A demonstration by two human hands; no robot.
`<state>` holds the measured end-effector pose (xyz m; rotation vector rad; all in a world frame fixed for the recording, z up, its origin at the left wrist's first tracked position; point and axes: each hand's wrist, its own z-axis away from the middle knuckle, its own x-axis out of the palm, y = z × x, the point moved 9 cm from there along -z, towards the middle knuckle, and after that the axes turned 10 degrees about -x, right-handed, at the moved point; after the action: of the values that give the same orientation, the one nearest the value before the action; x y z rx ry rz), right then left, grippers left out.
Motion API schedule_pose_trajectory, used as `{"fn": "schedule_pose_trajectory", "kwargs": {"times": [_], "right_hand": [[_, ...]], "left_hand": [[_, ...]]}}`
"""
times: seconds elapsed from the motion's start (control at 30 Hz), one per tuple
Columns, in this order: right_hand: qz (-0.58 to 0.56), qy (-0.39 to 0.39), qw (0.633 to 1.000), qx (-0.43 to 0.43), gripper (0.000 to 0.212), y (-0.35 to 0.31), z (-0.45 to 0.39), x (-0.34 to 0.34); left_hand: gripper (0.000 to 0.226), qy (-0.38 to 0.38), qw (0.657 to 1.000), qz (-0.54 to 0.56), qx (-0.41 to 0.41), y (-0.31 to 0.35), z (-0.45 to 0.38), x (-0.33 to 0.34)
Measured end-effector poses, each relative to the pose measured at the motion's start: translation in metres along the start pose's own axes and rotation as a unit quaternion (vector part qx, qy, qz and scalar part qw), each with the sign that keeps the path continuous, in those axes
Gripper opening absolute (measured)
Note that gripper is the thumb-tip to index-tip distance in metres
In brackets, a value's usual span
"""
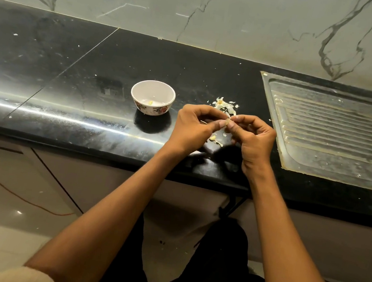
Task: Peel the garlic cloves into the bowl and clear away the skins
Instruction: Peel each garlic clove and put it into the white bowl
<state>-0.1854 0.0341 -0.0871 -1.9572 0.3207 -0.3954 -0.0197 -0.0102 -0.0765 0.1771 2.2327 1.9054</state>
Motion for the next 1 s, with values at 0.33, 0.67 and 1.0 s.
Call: {"fn": "schedule_pose_trajectory", "kwargs": {"times": [0.33,0.67,1.0], "right_hand": [[-0.089,0.003,0.993,0.083,0.012,0.016,-0.03,0.013],[-0.051,-0.023,0.997,0.049,0.014,0.024,-0.049,0.02],[0.122,0.028,0.986,-0.111,0.037,0.01,-0.054,0.016]], "left_hand": [[0.009,-0.034,0.999,0.027,-0.029,0.01,-0.045,0.004],[0.01,-0.026,0.999,0.023,-0.032,-0.002,-0.073,-0.004],[0.018,-0.022,1.0,-0.001,0.02,-0.005,-0.069,-0.004]]}}
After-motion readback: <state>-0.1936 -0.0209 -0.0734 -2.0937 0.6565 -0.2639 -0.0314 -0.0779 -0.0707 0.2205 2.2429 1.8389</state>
